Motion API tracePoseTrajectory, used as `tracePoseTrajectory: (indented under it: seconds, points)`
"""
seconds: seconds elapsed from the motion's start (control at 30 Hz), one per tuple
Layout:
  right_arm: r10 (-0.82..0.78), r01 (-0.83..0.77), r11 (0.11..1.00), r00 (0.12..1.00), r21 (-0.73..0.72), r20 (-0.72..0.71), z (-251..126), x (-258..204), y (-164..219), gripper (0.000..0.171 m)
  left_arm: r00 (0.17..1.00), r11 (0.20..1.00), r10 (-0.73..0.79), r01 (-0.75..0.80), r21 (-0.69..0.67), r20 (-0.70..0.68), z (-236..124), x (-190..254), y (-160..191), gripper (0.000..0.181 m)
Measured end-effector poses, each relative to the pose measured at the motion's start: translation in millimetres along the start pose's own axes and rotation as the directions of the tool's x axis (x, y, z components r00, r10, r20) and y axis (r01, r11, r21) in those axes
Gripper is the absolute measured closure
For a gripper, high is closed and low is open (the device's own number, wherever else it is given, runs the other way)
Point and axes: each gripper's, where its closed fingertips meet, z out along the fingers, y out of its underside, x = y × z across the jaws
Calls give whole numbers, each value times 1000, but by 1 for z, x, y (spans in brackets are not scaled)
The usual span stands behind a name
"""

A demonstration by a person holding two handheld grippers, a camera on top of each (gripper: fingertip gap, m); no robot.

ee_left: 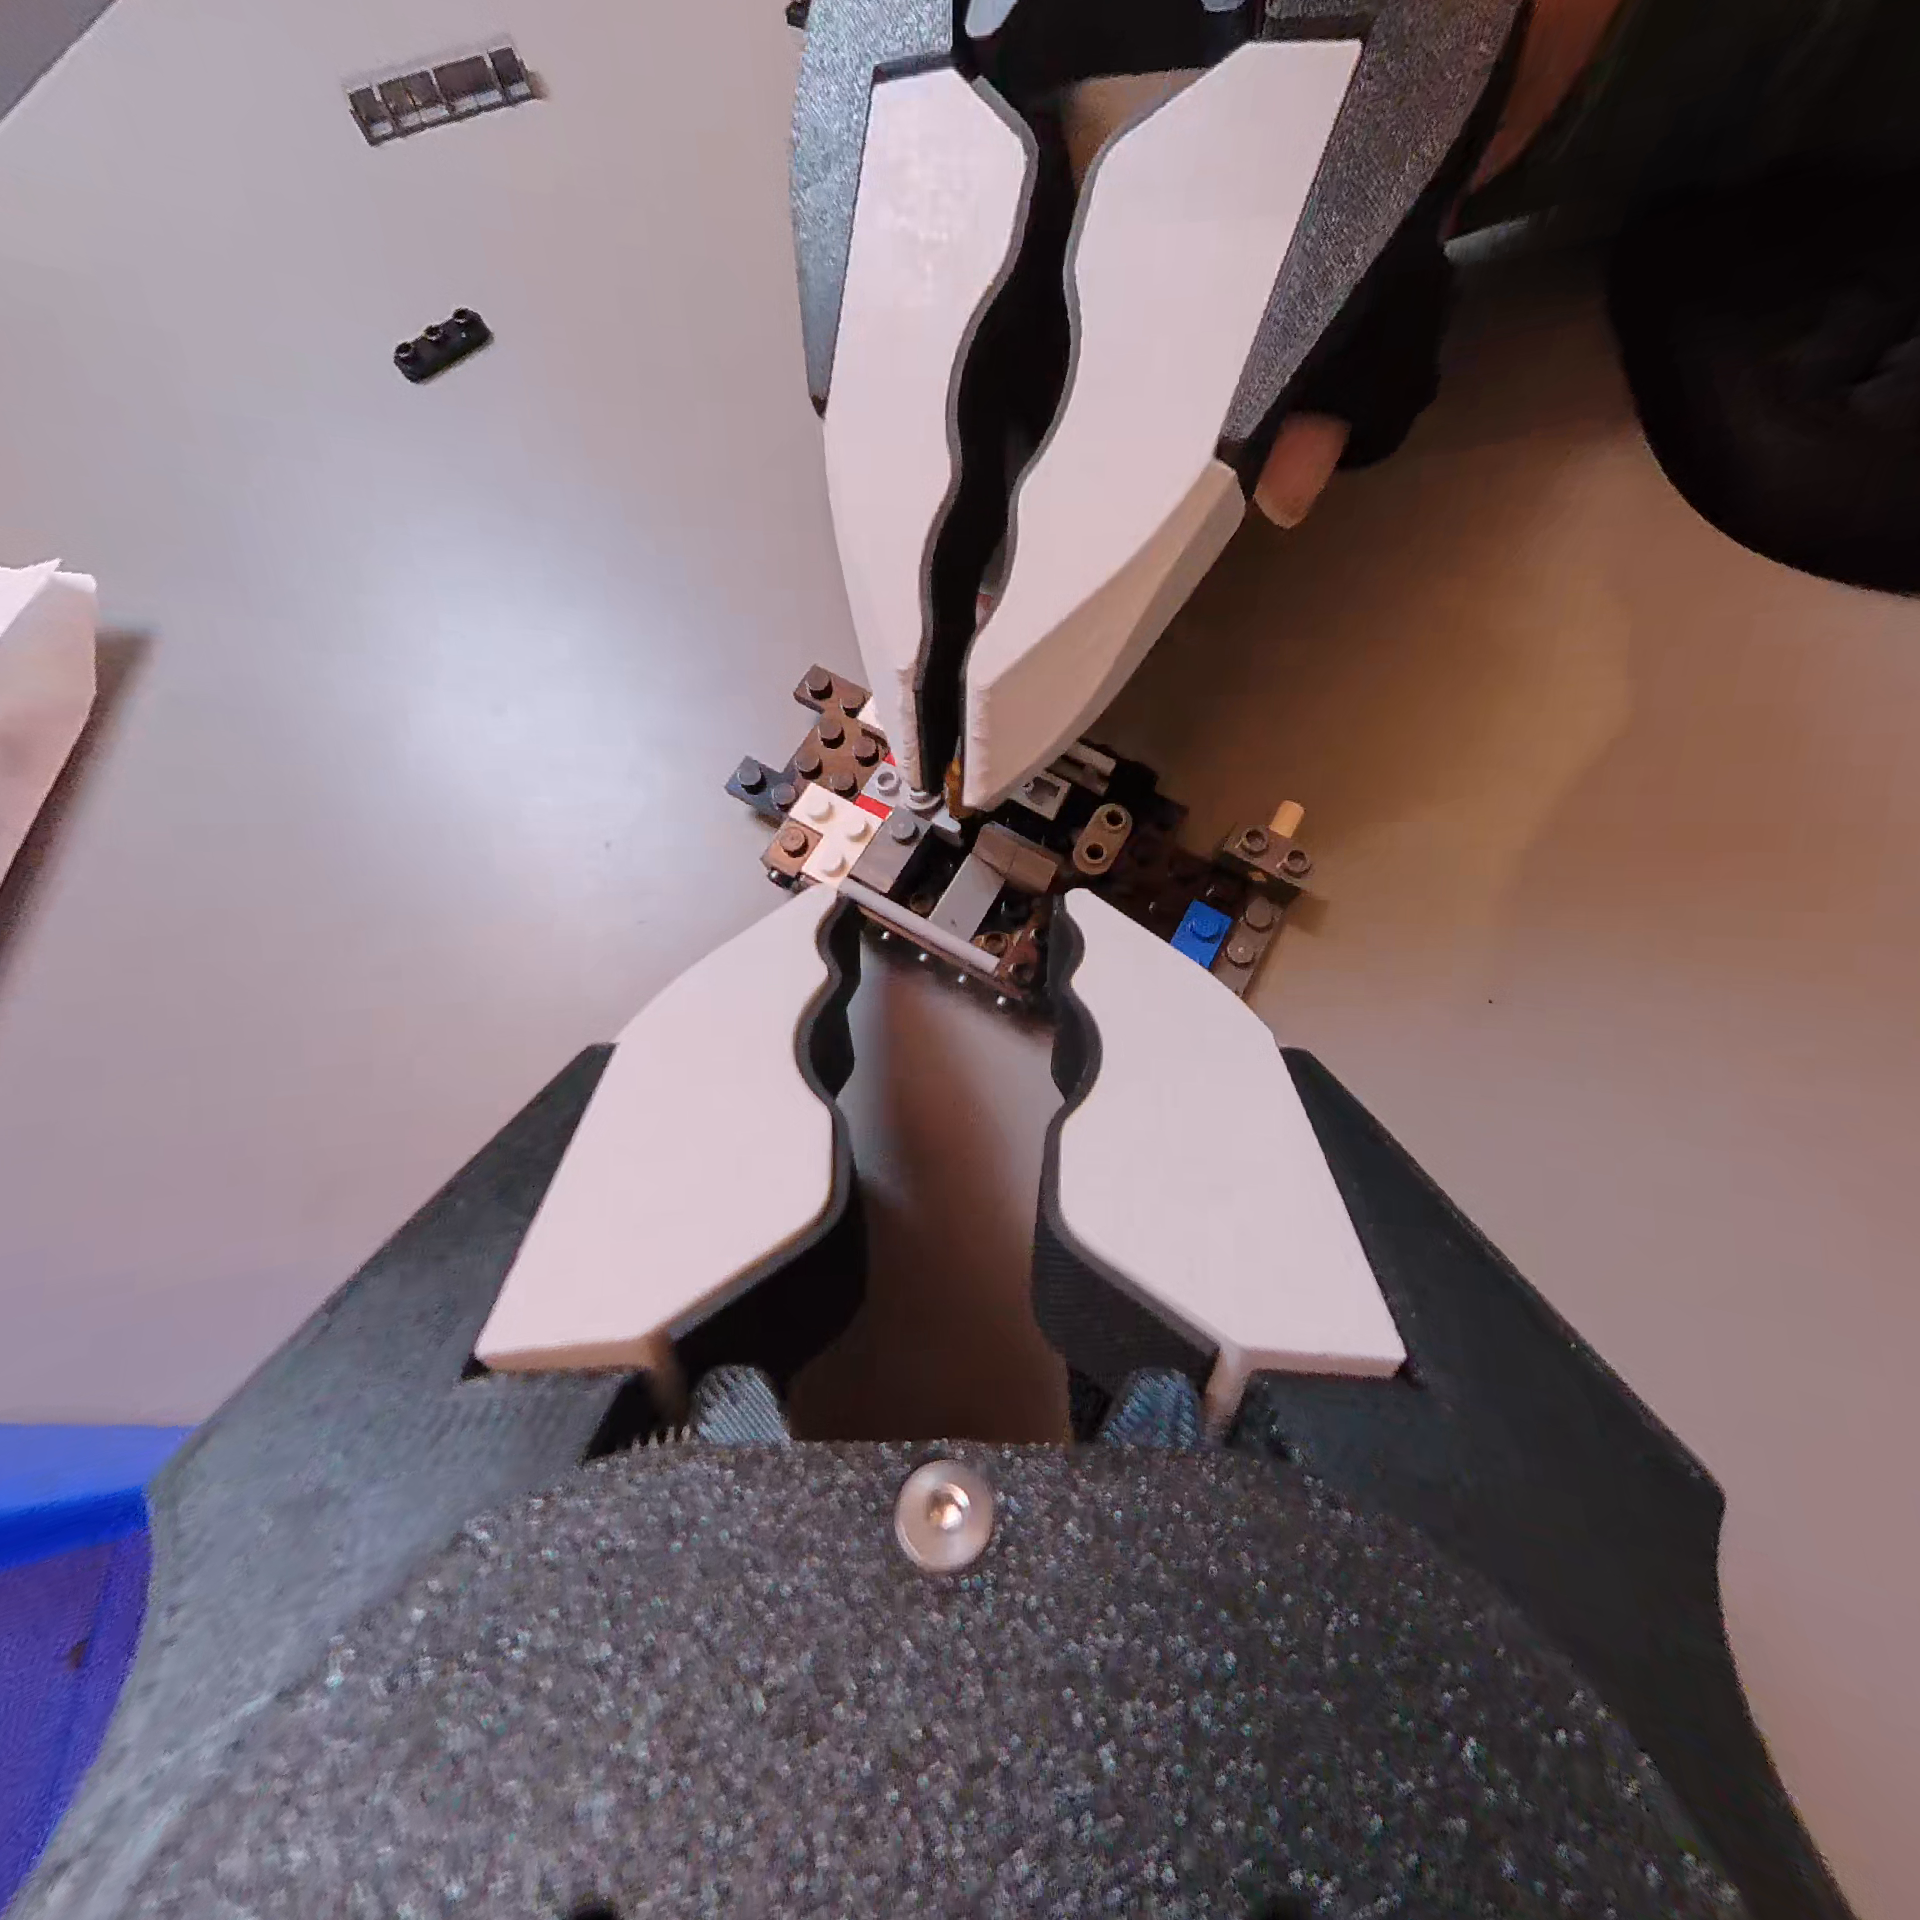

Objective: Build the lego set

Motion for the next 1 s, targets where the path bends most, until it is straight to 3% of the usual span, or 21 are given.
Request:
tracePoseTrajectory:
  seconds: [0.23,0.37,0.5,0.63,1.0]
  points:
    - [-248,236,966,962,-109,-114,3,0,7,154,1000,1000,3,-3,-9,3,0,0,0,144]
    - [-371,342,924,910,-170,-185,8,4,7,166,999,999,30,-29,-17,18,-1,0,0,146]
    - [-227,217,971,966,-97,-121,8,-1,6,166,999,998,53,-52,-26,12,-1,3,-1,145]
    - [-79,79,997,997,5,-15,7,-11,-1,166,1000,999,23,-23,-28,-5,-1,7,-3,161]
    - [-15,12,997,999,76,47,2,-13,-9,167,996,994,81,-79,-81,24,0,11,-1,166]
